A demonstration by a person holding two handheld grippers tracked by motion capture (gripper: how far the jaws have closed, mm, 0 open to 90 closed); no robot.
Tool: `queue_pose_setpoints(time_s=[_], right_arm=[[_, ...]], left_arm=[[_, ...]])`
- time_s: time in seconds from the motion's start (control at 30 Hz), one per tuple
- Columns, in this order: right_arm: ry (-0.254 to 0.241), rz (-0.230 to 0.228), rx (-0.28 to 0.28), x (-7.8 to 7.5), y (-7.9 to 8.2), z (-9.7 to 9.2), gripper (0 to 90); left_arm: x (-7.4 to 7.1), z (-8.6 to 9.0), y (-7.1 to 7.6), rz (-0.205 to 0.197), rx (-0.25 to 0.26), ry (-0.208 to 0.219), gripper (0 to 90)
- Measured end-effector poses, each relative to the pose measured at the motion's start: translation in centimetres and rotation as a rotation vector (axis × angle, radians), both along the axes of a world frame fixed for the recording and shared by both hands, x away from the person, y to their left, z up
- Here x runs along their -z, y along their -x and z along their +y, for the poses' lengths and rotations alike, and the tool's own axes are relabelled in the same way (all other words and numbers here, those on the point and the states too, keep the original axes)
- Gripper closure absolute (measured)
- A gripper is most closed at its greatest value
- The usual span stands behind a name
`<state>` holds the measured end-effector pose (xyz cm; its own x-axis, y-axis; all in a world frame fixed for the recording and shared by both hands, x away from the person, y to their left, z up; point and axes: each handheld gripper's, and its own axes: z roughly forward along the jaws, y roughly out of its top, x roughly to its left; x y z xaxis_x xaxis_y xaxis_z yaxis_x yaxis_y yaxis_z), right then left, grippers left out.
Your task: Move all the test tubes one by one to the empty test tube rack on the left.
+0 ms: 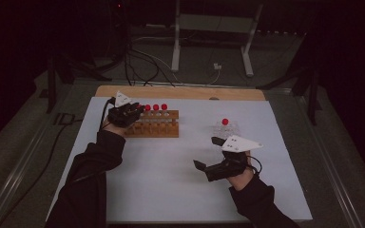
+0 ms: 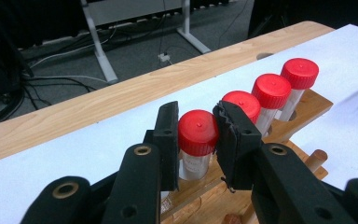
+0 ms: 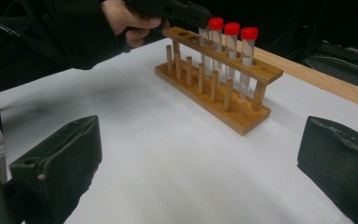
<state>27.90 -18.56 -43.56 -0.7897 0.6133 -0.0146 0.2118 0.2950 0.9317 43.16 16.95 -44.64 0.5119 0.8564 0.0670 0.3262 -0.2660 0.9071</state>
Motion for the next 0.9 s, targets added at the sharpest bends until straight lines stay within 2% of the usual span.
queue_pose_setpoints(time_s=[0.17, 0.33, 0.47, 0.57, 0.63, 0.9], right_arm=[[-0.005, -0.002, -0.001, -0.1, 0.0, -0.1, 0.0], [-0.020, -0.009, 0.004, -0.4, 0.0, -0.4, 0.0], [-0.025, -0.024, 0.016, -0.7, 0.0, -0.8, 0.0], [-0.033, -0.042, 0.032, -1.2, -0.1, -1.3, 0.0], [-0.048, -0.072, 0.043, -1.6, -0.3, -1.9, 0.0], [-0.067, -0.060, 0.077, -2.9, -1.9, -4.5, 0.0]], left_arm=[[-0.2, 0.1, 0.1, 0.008, -0.017, 0.013, 69.4], [-0.8, 0.3, 0.6, 0.012, 0.005, 0.040, 63.2], [-1.5, 0.6, 1.4, -0.004, 0.011, 0.036, 53.5], [-2.1, 0.9, 2.2, -0.003, 0.039, 0.059, 40.5], [-2.4, 1.0, 2.8, -0.008, 0.067, 0.072, 31.3], [-3.1, 1.2, 5.9, -0.024, 0.217, 0.137, 6.9]])
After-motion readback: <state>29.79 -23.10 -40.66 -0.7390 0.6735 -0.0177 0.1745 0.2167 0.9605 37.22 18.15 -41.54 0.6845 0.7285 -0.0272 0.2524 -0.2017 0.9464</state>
